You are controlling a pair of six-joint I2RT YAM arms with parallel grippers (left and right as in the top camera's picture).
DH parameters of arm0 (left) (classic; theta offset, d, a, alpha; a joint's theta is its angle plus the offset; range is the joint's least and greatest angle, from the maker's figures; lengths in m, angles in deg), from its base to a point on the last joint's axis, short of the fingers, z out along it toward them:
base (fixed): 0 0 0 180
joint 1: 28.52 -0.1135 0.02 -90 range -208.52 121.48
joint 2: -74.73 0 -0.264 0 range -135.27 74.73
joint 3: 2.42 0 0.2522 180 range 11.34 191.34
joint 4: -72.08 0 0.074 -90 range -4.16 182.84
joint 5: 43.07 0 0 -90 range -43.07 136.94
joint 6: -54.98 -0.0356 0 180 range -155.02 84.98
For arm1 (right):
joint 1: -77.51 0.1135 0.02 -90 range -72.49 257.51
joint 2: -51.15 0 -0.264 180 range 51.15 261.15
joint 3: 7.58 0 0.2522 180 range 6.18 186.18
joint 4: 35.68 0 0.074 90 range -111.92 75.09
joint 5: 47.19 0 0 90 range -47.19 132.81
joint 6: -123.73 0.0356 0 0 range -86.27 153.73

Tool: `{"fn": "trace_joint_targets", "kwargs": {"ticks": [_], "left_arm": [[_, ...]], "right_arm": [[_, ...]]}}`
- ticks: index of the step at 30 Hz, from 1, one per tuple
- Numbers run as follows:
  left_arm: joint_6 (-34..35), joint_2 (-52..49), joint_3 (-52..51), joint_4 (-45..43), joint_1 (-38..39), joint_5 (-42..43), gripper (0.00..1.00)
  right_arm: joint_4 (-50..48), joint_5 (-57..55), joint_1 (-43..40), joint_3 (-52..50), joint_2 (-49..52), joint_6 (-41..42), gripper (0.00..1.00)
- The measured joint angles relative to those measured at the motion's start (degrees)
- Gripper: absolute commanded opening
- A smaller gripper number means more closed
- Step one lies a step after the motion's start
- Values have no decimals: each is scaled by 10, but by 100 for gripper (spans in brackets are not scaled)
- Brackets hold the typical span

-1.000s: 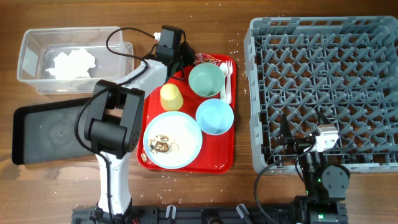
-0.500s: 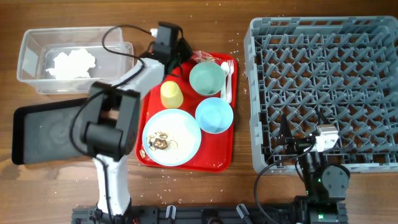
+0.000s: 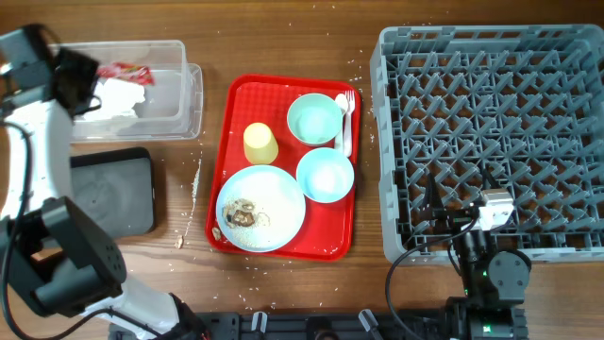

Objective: Sort waste into correct bins and load items into the dishwasher rack
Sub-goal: 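Drop the red wrapper into the clear bin and retract the left arm, then grasp the green bowl with the right gripper and place it in the rack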

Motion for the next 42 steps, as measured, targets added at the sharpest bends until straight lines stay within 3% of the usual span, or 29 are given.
{"fn": "trace_joint_targets", "kwargs": {"ticks": [1,2,4,10,18,24,26,28,30,33,35,38,42], "left_arm": [[-4,0,0,10,-20,0,4],[-16,0,0,14,-32,0,40],[-41,0,0,16,-37,0,98],[-63,11,-1,45,-38,24,100],[-67,321,-1,251,-52,40,100],[-67,345,-1,369,-122,21,100],[-67,340,-1,393,-128,20,100],[-67,339,-1,398,-128,19,100],[-67,338,-1,400,-128,19,100],[-67,338,-1,400,-128,17,100],[-67,338,-1,400,-128,17,100],[-67,338,-1,401,-128,16,100],[-67,337,-1,400,-129,16,100]], "right_arm": [[0,0,0,0,0,0,100],[0,0,0,0,0,0,100],[0,0,0,0,0,0,100],[0,0,0,0,0,0,100],[0,0,0,0,0,0,100],[-30,-7,0,0,0,5,100],[-104,27,0,0,1,79,100],[-163,70,0,0,1,231,100],[-204,82,0,0,1,445,100],[-341,82,0,2,4,545,100],[-350,82,0,29,25,544,100],[-327,110,0,142,136,467,100],[-166,242,0,412,404,322,100]]}}
